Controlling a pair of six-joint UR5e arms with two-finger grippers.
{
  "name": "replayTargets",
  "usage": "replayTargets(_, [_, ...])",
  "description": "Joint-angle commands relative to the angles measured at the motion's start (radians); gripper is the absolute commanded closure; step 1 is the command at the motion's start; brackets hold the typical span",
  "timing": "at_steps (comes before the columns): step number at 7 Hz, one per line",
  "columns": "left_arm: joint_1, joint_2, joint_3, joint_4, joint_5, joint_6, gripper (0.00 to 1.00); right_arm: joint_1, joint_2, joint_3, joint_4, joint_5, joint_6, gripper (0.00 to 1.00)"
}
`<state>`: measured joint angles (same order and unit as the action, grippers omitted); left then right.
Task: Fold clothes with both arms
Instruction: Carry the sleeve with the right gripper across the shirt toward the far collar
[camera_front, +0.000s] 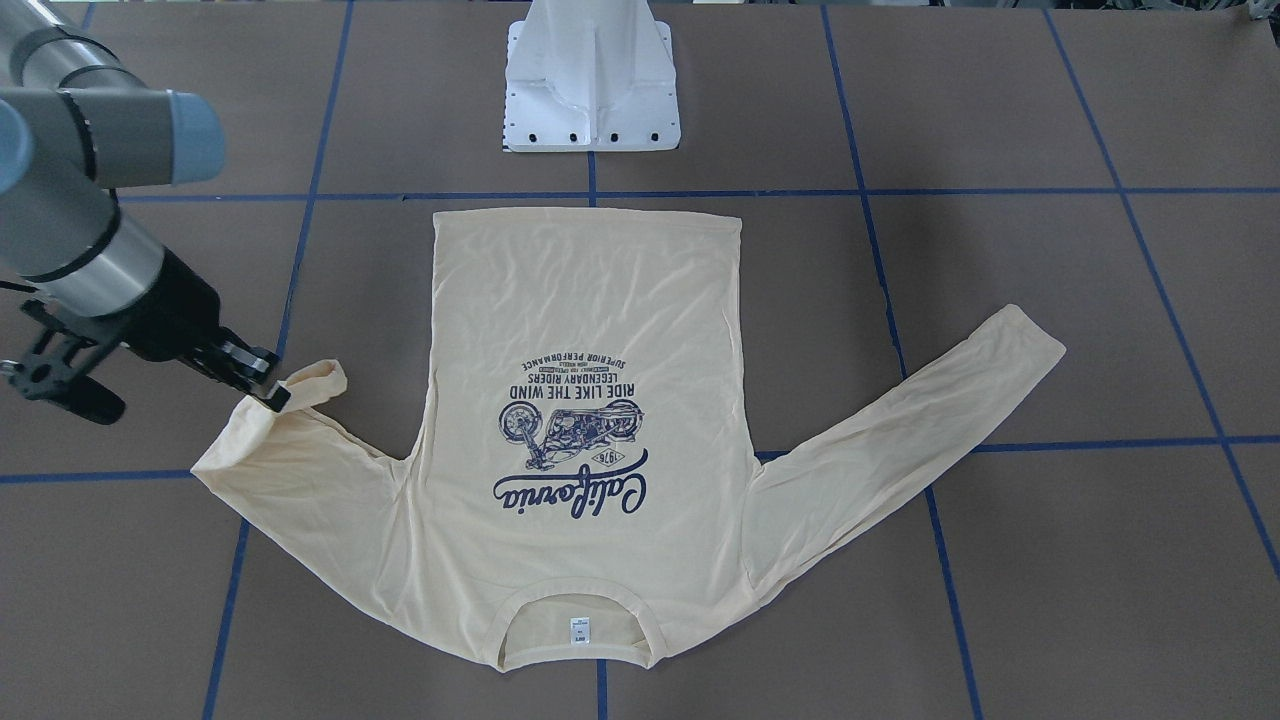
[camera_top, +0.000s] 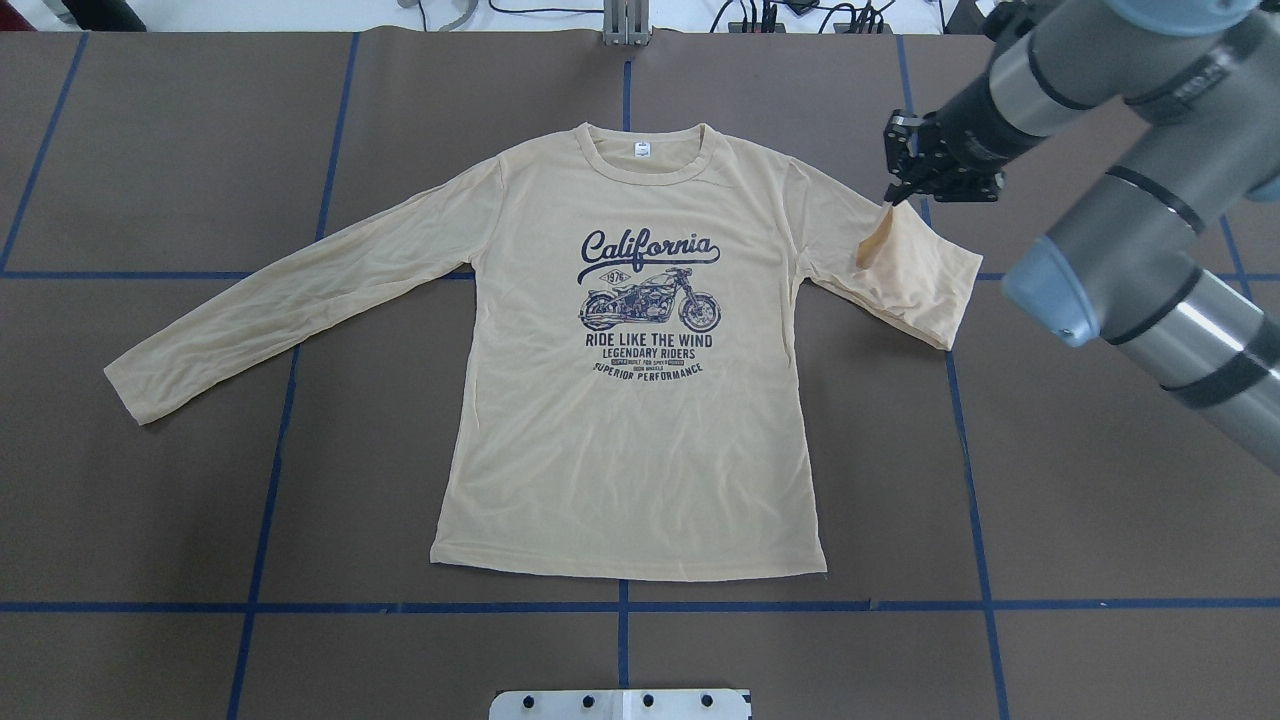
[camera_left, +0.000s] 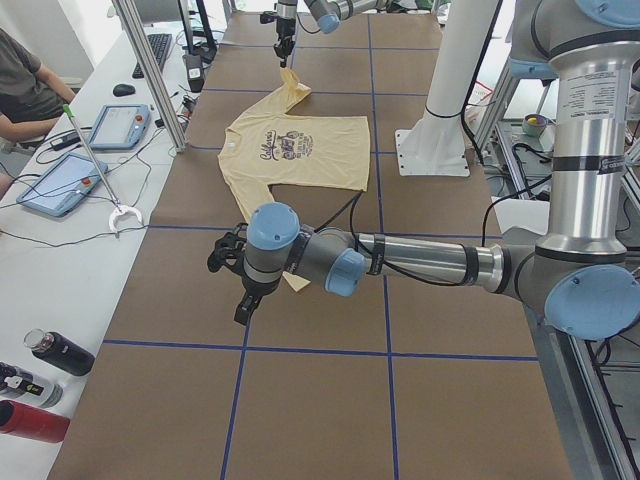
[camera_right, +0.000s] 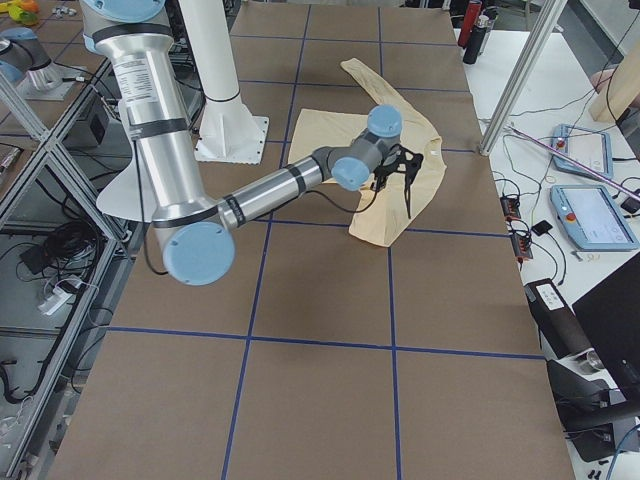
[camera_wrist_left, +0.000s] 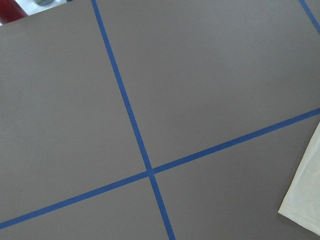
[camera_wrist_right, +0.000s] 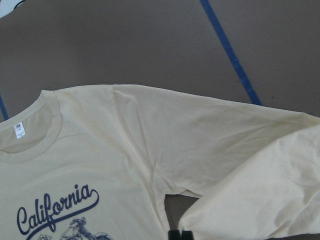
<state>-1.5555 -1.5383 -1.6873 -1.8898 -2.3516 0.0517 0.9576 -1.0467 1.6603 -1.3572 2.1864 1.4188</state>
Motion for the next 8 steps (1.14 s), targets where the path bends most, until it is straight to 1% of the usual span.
replayTargets(1, [0.000, 0.000, 0.002, 0.000, 0.000, 0.000, 0.00, -0.062, 0.237, -0.197, -0.039, -0.119, 0.029, 1.00])
replayTargets(2, [0.000, 0.000, 0.002, 0.000, 0.000, 0.000, 0.00, -0.072, 0.325, -0.265, -0.040, -0.160, 0.035, 1.00])
replayTargets(3, [0.000, 0.000, 0.003, 0.001, 0.000, 0.000, 0.00, -0.077, 0.385, -0.295, -0.040, -0.162, 0.035, 1.00])
replayTargets(4, [0.000, 0.000, 0.003, 0.001, 0.000, 0.000, 0.00, -0.080, 0.424, -0.300, -0.040, -0.171, 0.035, 1.00])
replayTargets(5, [0.000, 0.000, 0.002, 0.001, 0.000, 0.000, 0.00, -0.100, 0.457, -0.309, -0.040, -0.203, 0.034, 1.00])
replayTargets(6, [0.000, -0.002, 0.003, 0.000, 0.000, 0.002, 0.00, -0.127, 0.493, -0.342, 0.017, -0.245, 0.034, 1.00])
replayTargets(7, [0.000, -0.002, 0.002, 0.000, -0.001, 0.000, 0.00, -0.166, 0.501, -0.379, 0.100, -0.278, 0.034, 1.00])
replayTargets(8, [0.000, -0.002, 0.002, 0.000, -0.002, 0.000, 0.00, -0.183, 0.511, -0.382, 0.119, -0.283, 0.034, 1.00])
